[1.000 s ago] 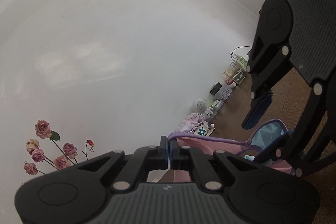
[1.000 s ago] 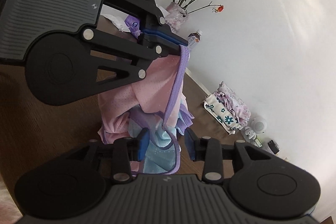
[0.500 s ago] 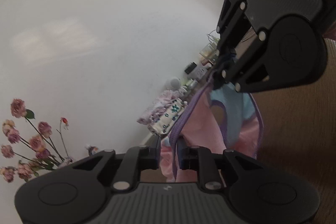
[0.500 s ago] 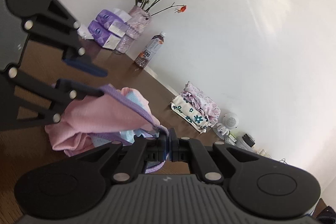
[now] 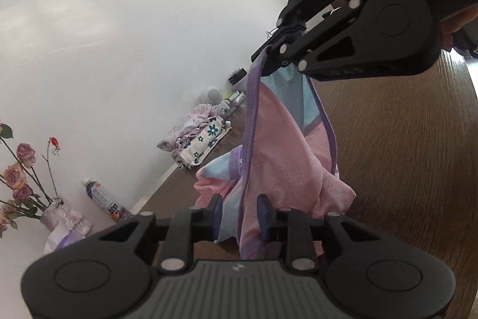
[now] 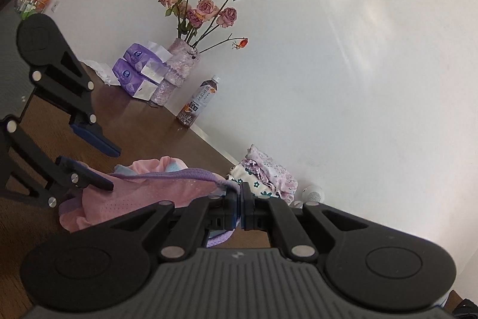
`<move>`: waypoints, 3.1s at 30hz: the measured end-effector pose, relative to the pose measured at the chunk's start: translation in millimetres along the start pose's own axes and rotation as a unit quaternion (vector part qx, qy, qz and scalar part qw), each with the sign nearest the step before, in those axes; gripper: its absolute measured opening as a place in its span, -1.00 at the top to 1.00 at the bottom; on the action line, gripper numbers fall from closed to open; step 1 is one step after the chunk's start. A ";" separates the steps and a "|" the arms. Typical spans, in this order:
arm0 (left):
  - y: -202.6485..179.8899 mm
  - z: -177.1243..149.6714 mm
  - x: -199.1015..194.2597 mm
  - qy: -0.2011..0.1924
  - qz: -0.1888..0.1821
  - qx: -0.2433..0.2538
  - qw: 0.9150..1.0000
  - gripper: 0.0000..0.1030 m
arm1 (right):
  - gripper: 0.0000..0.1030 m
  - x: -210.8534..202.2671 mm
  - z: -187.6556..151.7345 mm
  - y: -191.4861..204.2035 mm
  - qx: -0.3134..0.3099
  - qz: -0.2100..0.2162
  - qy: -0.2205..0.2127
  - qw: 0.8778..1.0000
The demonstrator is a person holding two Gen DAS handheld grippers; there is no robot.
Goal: Fold clothes
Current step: 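Hold the garment up with both grippers, shaking it open, then lower the held garment toward the table with both grippers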
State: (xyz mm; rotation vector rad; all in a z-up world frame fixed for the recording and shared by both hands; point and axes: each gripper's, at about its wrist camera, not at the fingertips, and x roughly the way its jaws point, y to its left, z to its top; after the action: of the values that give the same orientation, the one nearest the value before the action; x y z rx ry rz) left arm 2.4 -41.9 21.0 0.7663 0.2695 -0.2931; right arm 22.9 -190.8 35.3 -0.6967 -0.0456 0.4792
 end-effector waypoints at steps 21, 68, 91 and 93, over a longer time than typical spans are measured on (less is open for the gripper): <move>-13.5 22.1 -4.5 -0.085 0.259 -0.021 0.962 0.60 | 0.97 8.3 -12.8 -24.1 0.162 0.031 0.059 0.985; 4.3 3.6 -18.3 -0.027 0.024 -0.060 0.998 0.28 | 0.97 24.0 -16.7 -41.8 0.118 0.005 0.071 0.990; -4.1 3.3 9.9 0.038 -0.028 -0.042 0.998 0.94 | 0.97 8.8 -23.1 -38.0 0.120 0.004 0.067 0.990; 0.3 3.2 9.2 0.036 -0.027 -0.052 0.998 0.94 | 0.97 8.5 -26.5 -36.8 0.123 0.008 0.072 0.990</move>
State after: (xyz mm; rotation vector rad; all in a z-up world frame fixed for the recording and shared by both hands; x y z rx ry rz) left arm 11.4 -45.4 20.3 0.6678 0.3708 -0.3003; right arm 50.8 -227.5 37.0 -0.4884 0.1525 0.4394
